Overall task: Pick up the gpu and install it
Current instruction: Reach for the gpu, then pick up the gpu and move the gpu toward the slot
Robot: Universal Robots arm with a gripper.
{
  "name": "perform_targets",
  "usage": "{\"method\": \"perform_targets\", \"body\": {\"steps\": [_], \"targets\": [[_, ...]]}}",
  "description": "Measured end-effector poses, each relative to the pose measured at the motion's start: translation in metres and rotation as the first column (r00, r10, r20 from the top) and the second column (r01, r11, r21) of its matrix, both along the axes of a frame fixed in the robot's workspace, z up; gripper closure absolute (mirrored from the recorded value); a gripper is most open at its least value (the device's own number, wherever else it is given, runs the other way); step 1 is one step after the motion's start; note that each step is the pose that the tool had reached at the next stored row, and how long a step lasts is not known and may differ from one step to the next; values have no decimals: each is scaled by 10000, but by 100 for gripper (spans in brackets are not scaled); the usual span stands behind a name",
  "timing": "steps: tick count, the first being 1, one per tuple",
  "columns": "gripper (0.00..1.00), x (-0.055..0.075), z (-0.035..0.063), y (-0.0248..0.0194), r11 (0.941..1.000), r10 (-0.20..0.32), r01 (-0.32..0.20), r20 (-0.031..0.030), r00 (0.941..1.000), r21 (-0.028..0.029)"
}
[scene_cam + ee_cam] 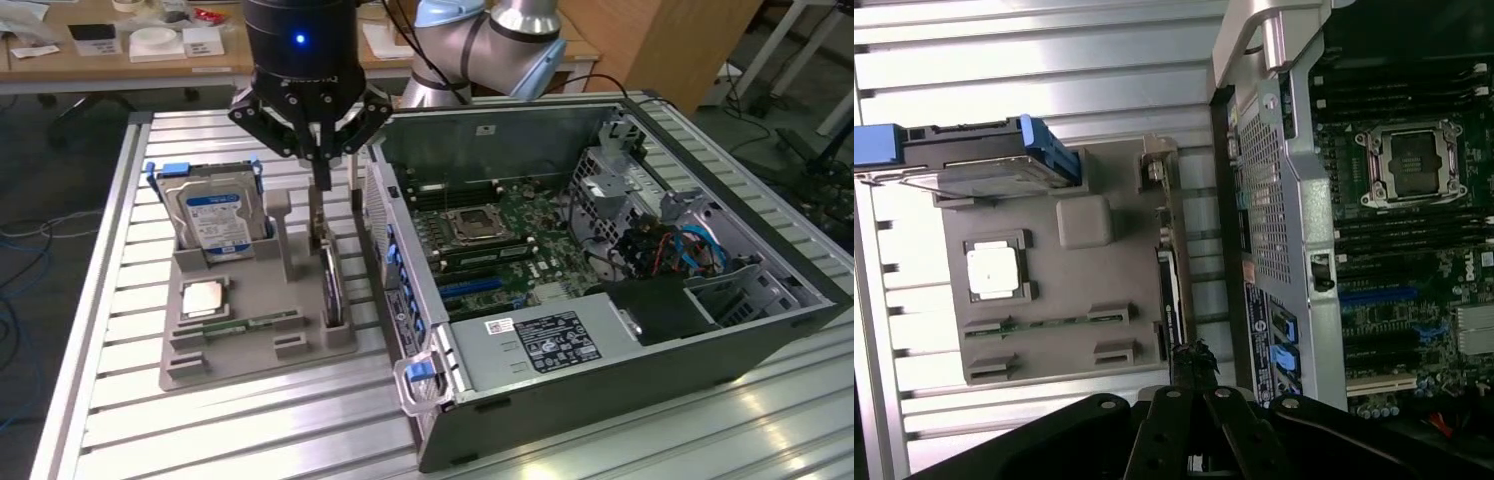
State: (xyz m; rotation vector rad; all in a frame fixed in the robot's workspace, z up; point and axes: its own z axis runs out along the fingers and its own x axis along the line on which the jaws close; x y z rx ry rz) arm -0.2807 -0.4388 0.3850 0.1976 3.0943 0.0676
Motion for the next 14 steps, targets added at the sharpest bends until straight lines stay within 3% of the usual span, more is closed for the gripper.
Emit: {"method": "perform_targets", "body": {"steps": [2, 14], "targets": [[89, 0, 0, -17, 10000, 1, -1, 0, 10000, 0], [89, 0, 0, -19, 10000, 1, -1, 0, 10000, 0]]}}
